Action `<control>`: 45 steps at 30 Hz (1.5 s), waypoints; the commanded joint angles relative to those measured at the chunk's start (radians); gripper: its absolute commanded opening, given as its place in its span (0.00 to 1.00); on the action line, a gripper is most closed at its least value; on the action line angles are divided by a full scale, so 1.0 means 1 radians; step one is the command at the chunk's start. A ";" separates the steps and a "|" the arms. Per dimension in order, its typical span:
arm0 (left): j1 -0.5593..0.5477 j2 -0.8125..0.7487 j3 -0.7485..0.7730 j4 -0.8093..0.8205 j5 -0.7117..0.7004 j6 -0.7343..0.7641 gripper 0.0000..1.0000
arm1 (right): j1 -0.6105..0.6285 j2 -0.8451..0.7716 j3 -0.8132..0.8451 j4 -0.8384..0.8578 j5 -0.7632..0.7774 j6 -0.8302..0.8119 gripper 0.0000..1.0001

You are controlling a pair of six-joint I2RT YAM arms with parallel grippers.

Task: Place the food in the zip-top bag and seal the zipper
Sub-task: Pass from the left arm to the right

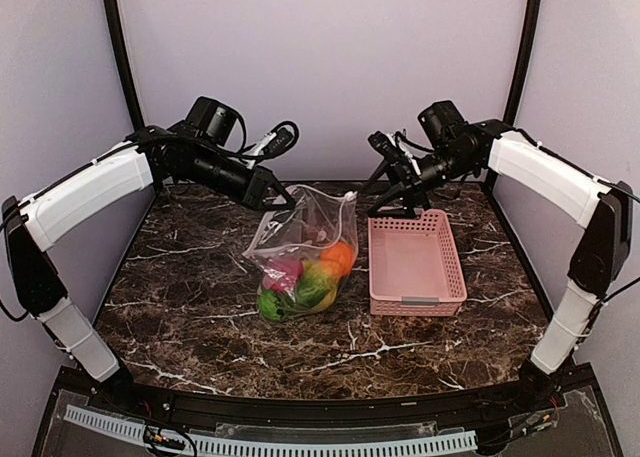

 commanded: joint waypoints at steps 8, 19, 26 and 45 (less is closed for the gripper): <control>0.003 0.003 -0.015 0.005 -0.013 0.011 0.01 | 0.044 0.088 0.047 0.095 0.002 0.048 0.53; 0.003 0.003 -0.011 0.003 -0.015 0.016 0.01 | 0.060 0.107 0.085 0.114 -0.055 0.070 0.21; 0.003 -0.012 -0.007 0.006 -0.063 0.020 0.08 | 0.059 0.107 0.082 0.112 -0.056 0.075 0.00; 0.000 -0.683 -0.714 0.524 -0.264 -0.041 0.75 | 0.022 0.129 0.199 0.114 -0.026 0.272 0.00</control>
